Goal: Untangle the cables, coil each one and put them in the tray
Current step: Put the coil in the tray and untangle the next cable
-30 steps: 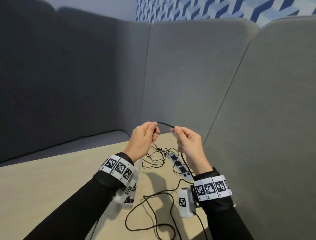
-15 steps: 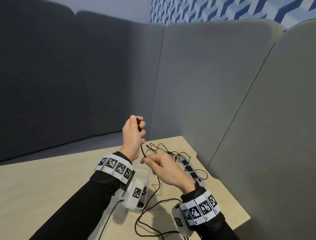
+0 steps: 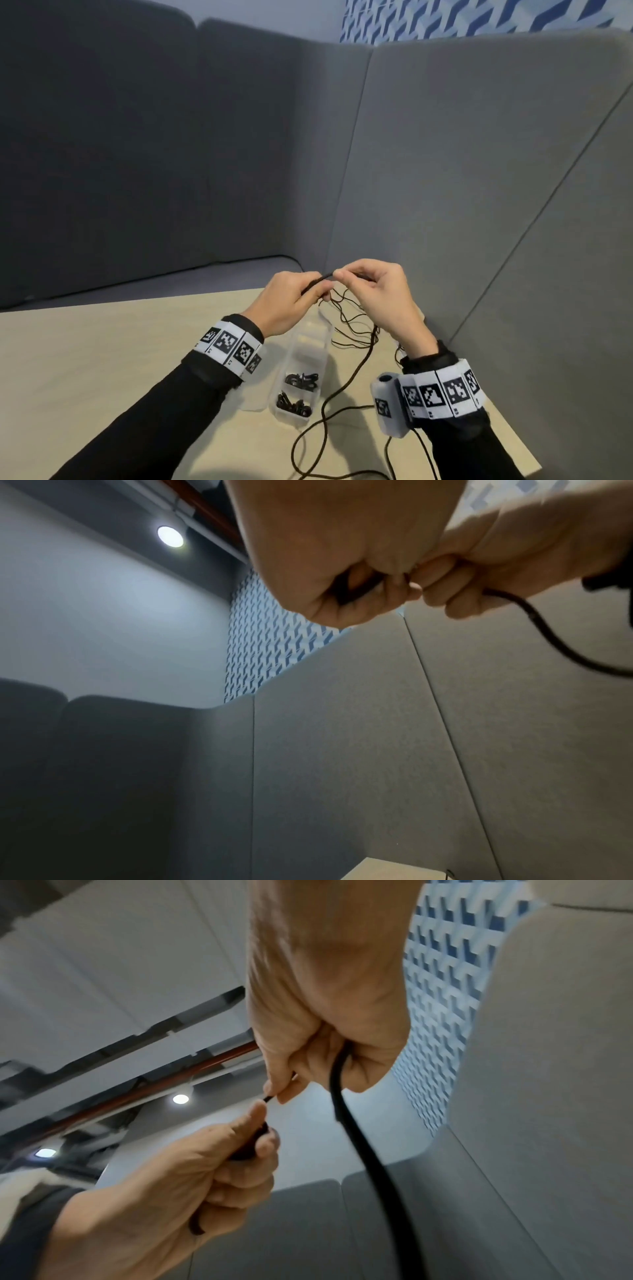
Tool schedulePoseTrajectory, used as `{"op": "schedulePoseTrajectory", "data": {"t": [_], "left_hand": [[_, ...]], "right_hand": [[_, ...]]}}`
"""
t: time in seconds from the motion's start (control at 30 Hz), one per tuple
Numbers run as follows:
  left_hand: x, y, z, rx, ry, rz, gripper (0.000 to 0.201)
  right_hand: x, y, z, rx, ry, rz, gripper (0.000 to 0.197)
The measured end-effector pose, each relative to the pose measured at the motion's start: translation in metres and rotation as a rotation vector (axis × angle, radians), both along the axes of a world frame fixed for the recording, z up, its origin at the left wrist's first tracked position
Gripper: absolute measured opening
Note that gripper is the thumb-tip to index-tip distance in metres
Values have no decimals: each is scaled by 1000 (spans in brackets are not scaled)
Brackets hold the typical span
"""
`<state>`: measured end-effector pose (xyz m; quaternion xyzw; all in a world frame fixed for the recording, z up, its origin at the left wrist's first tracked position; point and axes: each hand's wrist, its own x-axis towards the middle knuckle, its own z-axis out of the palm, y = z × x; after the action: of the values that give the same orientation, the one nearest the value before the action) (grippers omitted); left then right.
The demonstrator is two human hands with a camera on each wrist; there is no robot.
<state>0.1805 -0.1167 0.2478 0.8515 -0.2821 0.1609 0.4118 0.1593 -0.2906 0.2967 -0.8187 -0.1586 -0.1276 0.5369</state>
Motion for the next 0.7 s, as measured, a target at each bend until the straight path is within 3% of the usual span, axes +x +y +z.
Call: {"op": "schedulePoseTrajectory", "data": {"t": [0.2,0.37,0.53,0.7], "left_hand": [[-3,2,7,-611,223,102,34],[0,8,15,-768,185,197,40],[-3,19,21,-828,191,169,44],[-9,14,35,-1203,345,80,36]], "right_hand": [[15,12,-19,455,283,2,17],[11,33,-35,396,260,76,18],[10,43,-34,387,255,89,20],[5,53,-38,207,275,195,24]]}}
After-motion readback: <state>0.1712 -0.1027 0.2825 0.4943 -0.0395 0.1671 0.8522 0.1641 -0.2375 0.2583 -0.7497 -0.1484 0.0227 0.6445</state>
